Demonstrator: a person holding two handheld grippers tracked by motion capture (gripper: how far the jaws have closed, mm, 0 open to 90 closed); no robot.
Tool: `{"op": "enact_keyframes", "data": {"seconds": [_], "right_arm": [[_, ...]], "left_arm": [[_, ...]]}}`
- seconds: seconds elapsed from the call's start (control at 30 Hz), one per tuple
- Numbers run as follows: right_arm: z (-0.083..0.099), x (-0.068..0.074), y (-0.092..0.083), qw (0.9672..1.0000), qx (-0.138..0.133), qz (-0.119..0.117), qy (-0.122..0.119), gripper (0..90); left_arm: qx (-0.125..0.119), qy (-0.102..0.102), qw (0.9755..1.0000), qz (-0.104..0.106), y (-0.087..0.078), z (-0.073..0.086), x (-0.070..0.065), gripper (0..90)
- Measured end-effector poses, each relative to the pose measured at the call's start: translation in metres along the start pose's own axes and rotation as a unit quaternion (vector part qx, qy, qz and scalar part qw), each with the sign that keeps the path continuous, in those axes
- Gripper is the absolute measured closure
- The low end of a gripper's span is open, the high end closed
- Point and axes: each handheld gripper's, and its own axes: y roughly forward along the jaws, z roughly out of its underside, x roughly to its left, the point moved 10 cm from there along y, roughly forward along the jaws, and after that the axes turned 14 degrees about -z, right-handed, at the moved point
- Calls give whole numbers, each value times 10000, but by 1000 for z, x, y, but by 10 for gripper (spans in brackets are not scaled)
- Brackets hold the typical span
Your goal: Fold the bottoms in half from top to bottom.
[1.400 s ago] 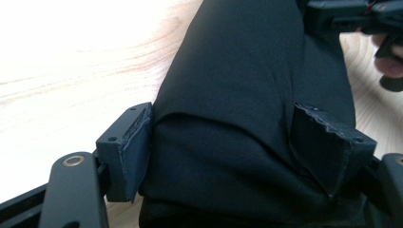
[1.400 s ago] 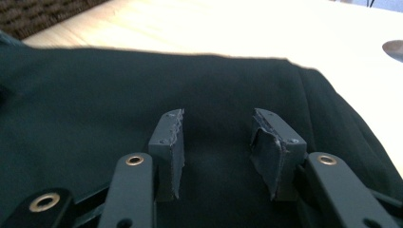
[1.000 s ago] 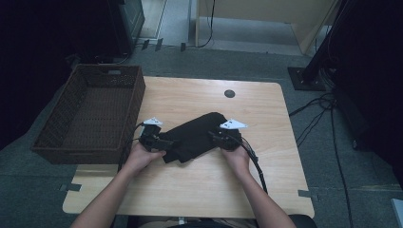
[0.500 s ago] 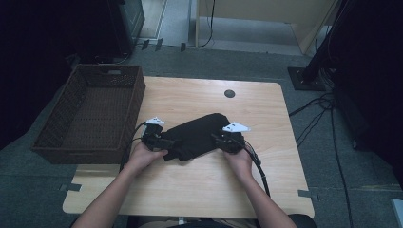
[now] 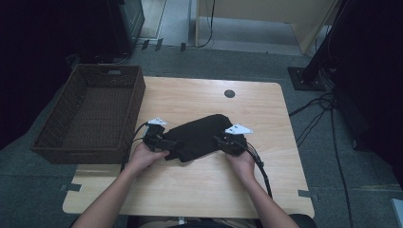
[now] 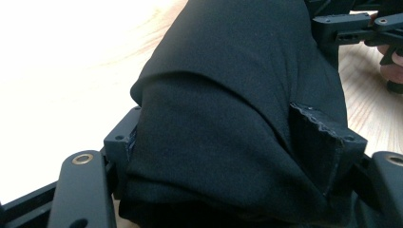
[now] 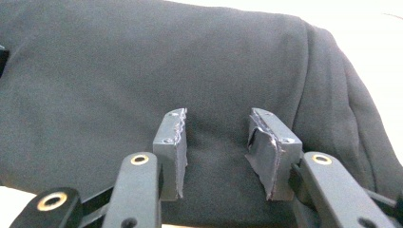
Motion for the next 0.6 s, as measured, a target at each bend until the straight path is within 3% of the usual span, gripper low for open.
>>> {"op": "enact_keyframes", "data": {"seconds": [0.6], "right_arm": [[12, 5, -18, 9999, 132, -70, -14, 576]], "left_arm": [[95, 122, 9998, 106, -5, 12, -23, 277]]}}
